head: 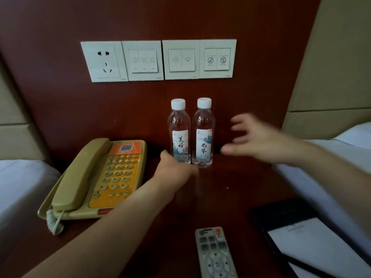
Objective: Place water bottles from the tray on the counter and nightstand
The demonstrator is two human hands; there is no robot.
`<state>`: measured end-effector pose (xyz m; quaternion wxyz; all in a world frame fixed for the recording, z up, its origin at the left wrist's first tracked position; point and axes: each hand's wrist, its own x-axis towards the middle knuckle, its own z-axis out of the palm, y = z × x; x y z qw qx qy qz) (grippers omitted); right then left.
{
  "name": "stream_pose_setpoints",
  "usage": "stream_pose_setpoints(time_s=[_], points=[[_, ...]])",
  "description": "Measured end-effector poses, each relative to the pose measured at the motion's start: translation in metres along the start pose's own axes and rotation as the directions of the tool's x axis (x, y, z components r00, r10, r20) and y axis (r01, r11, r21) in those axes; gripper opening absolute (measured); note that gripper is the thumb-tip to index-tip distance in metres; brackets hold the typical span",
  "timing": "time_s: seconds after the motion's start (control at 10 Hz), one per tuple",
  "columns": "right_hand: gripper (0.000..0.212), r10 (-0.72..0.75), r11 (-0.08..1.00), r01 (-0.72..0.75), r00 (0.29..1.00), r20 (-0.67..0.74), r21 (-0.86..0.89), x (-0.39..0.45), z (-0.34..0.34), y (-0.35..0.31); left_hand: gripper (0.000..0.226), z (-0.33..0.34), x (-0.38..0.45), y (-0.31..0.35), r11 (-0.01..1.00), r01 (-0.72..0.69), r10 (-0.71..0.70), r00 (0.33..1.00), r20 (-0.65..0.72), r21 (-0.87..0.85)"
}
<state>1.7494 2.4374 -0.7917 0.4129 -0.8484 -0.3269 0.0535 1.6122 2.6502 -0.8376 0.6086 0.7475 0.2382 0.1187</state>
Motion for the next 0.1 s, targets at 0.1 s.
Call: stream_pose_setpoints(time_s=[0.1], points=[[0.084,-0.016,0.997,0.007,0.994,-0.111,-0.079,-0.0126,-0.0771,0.0170,0.095,-0.0016,-0.0117,-0.0069,0.999,0.004,-0.005,1.000,-0.023,-0.036]])
